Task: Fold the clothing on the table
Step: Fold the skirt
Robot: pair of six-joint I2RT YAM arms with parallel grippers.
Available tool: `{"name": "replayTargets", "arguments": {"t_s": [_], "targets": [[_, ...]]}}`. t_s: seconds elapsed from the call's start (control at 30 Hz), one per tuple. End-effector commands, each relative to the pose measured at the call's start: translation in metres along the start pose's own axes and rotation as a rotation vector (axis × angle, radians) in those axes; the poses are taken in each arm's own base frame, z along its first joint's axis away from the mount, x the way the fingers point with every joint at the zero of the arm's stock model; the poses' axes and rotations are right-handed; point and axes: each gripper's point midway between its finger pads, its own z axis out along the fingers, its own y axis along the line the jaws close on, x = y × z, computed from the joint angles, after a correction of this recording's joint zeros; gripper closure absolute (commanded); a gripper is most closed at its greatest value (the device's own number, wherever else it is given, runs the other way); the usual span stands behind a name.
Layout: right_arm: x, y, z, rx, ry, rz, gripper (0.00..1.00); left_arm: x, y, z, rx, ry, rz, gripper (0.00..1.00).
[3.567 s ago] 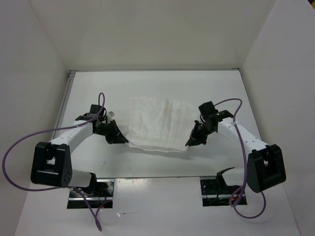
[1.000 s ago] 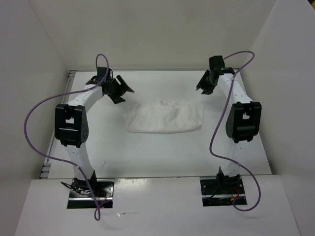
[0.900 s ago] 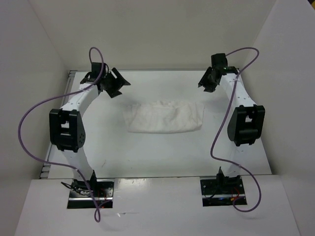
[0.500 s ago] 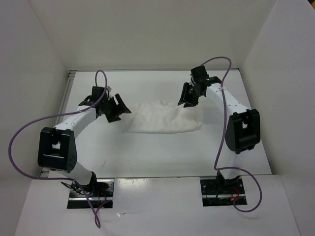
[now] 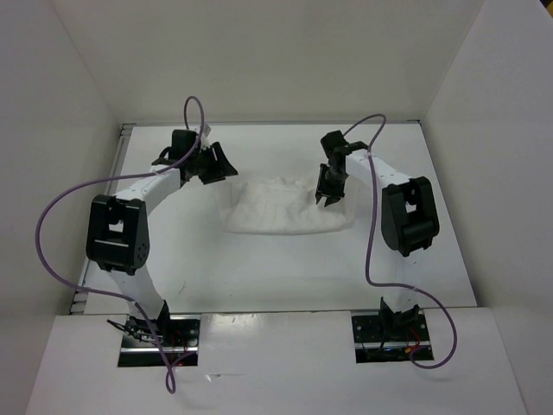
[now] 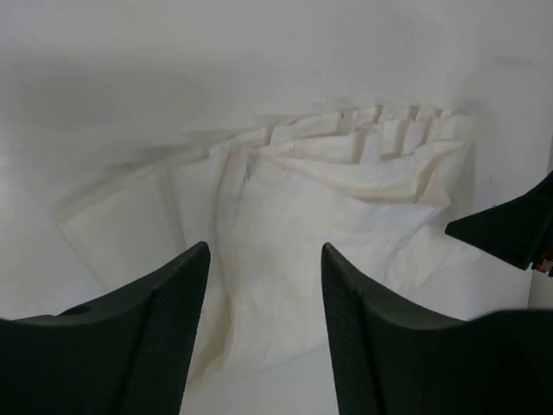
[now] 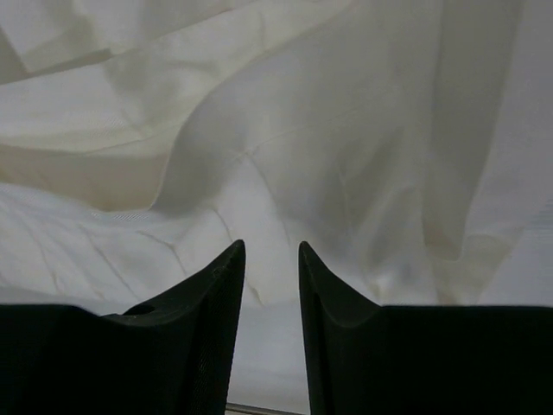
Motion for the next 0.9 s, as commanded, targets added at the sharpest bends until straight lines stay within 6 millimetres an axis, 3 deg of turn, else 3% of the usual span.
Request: {"name": "replayTargets", "arguments": {"t_s": [0.0,0.1,0.3,0.4,0.87], "targets": [[-0.003,-0.028,0.008,0.124,-0.01,0.057,0.64,-0.018,-0.012,0.017,0.071,-0.02,0.096,0.39],[0.002,-0.036,0.019,0.146,0.021,0.076,0.64,-0.014,-0.01,0.025,0.088,0.004,0.091,0.39],[0.008,-0.034,0.031,0.121,0.046,0.088,0.64,0.003,0.002,0.042,0.104,0.065,0.109,0.38],[0.012,-0.034,0.037,0.123,0.065,0.098,0.64,0.007,0.005,0.047,0.112,0.081,0.128,0.46],[0.02,-0.035,0.044,0.121,0.099,0.101,0.64,0.031,0.018,0.076,0.095,0.153,0.141,0.49]]}}
